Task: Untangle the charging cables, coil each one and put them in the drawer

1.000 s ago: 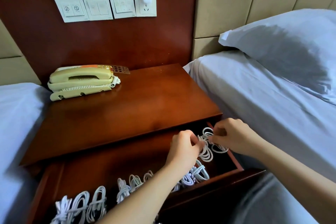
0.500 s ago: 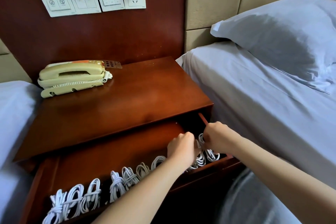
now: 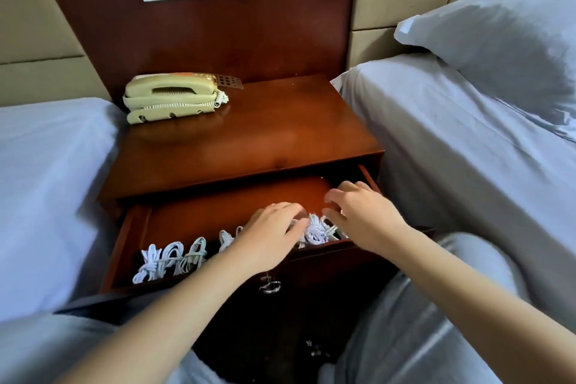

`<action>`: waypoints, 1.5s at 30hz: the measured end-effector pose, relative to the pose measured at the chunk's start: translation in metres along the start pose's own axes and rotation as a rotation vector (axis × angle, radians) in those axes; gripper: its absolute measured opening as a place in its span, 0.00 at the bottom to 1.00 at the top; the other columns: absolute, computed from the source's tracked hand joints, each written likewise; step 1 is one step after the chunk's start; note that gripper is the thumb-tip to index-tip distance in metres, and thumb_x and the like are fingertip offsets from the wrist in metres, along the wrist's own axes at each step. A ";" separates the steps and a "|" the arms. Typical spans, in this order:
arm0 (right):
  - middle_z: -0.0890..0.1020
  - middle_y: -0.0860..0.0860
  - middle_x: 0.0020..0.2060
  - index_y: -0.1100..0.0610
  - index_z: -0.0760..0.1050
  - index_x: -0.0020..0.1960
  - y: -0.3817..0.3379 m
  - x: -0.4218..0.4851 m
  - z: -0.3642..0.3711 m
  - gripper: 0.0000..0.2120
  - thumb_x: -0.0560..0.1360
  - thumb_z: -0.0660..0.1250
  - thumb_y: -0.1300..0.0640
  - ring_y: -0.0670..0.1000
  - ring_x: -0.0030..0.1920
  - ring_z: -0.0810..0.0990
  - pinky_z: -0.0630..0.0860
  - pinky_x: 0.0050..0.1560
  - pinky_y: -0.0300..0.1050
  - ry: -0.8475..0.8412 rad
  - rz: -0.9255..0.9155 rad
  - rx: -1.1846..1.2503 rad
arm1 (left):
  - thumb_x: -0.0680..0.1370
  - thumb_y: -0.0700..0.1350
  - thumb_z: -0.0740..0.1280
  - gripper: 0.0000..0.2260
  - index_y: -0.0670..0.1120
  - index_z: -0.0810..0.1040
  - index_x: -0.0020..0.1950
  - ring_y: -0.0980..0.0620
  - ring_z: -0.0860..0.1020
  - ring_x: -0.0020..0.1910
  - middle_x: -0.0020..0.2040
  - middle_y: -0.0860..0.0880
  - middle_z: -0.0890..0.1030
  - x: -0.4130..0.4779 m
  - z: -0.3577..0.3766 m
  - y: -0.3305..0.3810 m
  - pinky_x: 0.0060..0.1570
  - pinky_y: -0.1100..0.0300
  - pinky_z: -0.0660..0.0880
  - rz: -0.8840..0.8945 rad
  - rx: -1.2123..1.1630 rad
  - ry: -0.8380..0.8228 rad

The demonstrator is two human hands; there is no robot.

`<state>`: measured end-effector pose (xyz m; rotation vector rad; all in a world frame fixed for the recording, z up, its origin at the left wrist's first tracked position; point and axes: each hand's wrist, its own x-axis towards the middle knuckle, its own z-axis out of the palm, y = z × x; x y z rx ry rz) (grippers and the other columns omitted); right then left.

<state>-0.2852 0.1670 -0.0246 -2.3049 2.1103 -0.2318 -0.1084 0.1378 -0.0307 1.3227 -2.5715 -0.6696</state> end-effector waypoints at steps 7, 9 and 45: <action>0.67 0.50 0.71 0.50 0.61 0.74 -0.036 -0.019 0.043 0.37 0.74 0.43 0.30 0.53 0.73 0.61 0.59 0.70 0.54 -0.001 -0.334 0.089 | 0.71 0.66 0.32 0.39 0.50 0.62 0.74 0.55 0.56 0.75 0.75 0.52 0.61 -0.078 0.004 -0.059 0.72 0.55 0.48 -0.184 0.347 0.209; 0.64 0.50 0.73 0.50 0.58 0.75 -0.038 -0.012 0.044 0.39 0.73 0.43 0.28 0.53 0.75 0.57 0.53 0.72 0.52 0.005 -0.342 0.045 | 0.71 0.69 0.27 0.44 0.49 0.61 0.75 0.53 0.56 0.75 0.76 0.51 0.61 -0.082 0.005 -0.071 0.73 0.53 0.48 -0.213 0.449 0.219; 0.81 0.51 0.47 0.57 0.78 0.58 -0.030 0.256 -0.048 0.17 0.82 0.56 0.49 0.52 0.49 0.80 0.76 0.52 0.44 -0.411 -0.087 0.073 | 0.82 0.54 0.53 0.19 0.43 0.77 0.58 0.50 0.82 0.46 0.55 0.46 0.81 0.139 -0.177 -0.139 0.43 0.59 0.74 -0.279 0.107 -0.288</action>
